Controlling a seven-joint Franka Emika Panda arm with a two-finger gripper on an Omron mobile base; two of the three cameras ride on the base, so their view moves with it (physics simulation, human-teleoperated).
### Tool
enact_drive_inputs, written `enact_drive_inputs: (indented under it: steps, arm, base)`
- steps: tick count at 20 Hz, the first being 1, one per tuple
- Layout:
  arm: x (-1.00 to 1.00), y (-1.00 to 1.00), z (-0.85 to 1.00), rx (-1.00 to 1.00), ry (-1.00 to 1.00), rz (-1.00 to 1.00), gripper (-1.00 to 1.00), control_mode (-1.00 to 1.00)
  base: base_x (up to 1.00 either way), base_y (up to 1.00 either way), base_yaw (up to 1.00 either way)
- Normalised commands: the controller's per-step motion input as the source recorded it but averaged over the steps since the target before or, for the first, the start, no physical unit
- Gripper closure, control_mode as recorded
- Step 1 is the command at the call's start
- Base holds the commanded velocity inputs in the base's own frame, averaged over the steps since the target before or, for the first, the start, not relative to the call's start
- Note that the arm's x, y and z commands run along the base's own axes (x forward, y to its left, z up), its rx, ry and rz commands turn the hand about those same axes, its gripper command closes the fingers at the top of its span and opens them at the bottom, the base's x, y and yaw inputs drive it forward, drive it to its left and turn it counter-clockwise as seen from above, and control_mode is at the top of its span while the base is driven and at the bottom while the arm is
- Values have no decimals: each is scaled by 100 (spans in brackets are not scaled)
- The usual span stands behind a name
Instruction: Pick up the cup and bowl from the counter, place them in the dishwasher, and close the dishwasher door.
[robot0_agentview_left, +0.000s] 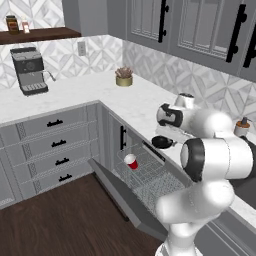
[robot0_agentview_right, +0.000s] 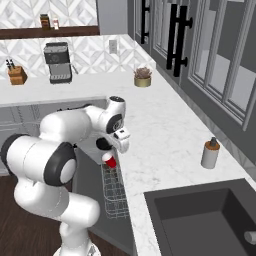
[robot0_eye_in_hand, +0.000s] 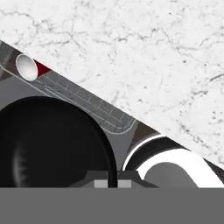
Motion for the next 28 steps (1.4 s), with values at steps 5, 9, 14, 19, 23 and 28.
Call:
enact_drive_inputs:
  steps: [5,9,14,19,23,28]
  arm:
    - [-22,47,0,3,37,-63,100,-100]
    - [-12,39,-6,5,31,-66,100,-100]
    - [-1,68,-23,-3,9,-59,100,-100]
    - [1,45,-41,-2,1,-40,100,-100]
    - [14,12,-56,-12,1,-30,100,-100]
    - [28,0,-53,-15,0,-18,100,-100]
  base:
    - [0,0,0]
    - [0,0,0]
    - [0,0,0]
    - [0,0,0]
    - [0,0,0]
    - [0,0,0]
